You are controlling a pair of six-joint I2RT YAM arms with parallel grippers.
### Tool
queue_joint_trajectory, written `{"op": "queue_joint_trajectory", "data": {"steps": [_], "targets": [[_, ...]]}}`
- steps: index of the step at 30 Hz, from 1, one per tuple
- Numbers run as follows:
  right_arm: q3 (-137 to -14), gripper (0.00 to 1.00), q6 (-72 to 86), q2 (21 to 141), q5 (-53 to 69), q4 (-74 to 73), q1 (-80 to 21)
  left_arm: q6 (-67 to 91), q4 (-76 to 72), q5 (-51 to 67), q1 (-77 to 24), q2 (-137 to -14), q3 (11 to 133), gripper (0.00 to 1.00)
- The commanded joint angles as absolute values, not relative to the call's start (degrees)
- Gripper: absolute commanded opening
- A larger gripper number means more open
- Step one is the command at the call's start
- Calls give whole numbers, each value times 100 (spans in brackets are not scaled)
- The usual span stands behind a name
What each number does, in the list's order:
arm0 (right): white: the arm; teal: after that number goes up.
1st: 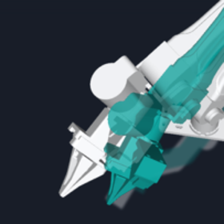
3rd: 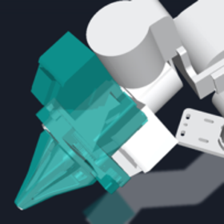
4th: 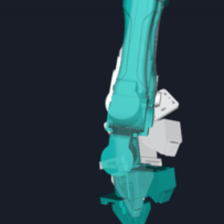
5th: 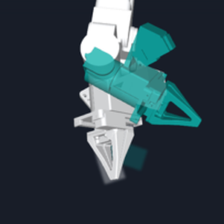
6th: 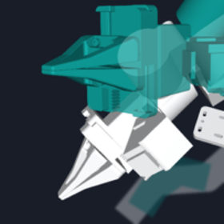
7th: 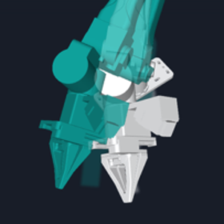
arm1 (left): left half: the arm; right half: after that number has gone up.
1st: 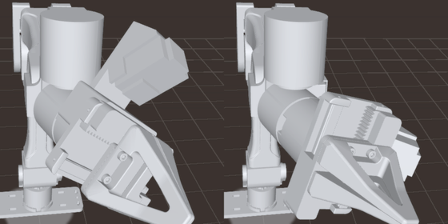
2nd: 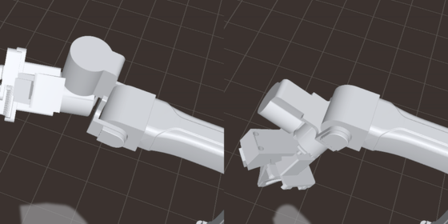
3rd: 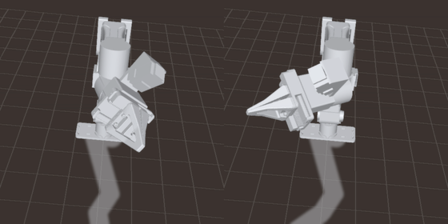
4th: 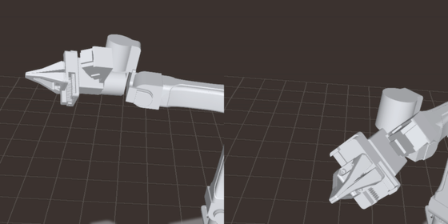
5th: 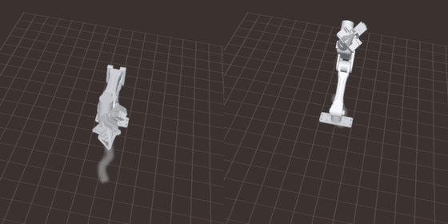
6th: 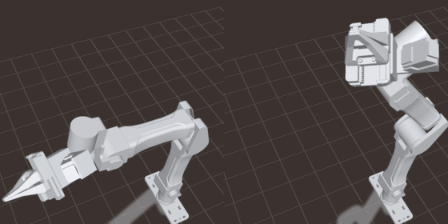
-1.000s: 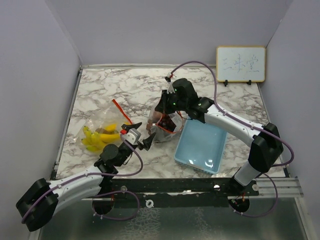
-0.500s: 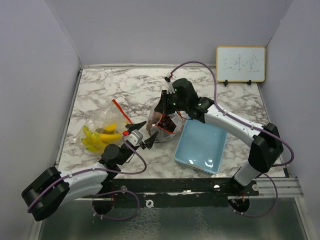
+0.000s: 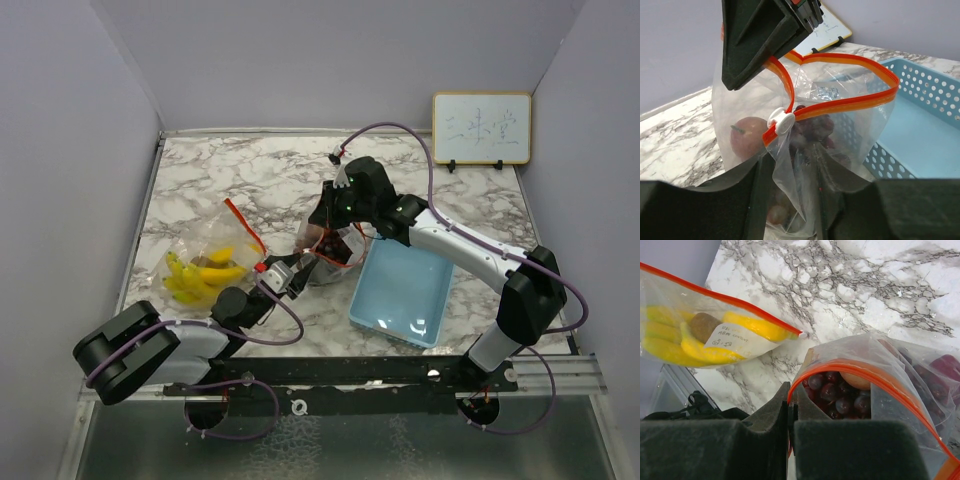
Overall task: Place the food in the zip-top bag and seal the zipper
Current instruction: Zip the zipper food storage bag at the center of the board.
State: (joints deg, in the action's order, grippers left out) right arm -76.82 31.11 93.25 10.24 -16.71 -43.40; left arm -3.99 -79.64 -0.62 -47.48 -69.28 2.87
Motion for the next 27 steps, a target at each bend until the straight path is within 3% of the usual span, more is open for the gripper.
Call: {"op": "queue_joint_trajectory", "data": {"steps": [1, 4, 12, 16, 21, 27], "targets": [[-7712, 2, 2992, 9126, 1160, -1746, -4318, -359, -8830, 61, -4773, -7202, 335, 26], [-7645, 2, 2989, 9085, 1177, -1755, -4318, -375, -9024, 32, -4776, -7341, 372, 1], [-7743, 5, 2245, 8834, 1255, -1984, -4315, -232, -9144, -95, -4766, -7237, 231, 0], [-7334, 33, 991, 8084, 2176, -1402, -4315, -10, -8206, -335, -4764, -6334, 131, 0], [-6492, 56, 36, 7117, 3334, -318, -4323, 341, -5116, -404, -4769, -4633, 758, 0], [-6493, 54, -496, 7278, 4237, 120, -4406, 696, -3618, -579, -4765, -3617, 1069, 0]]}}
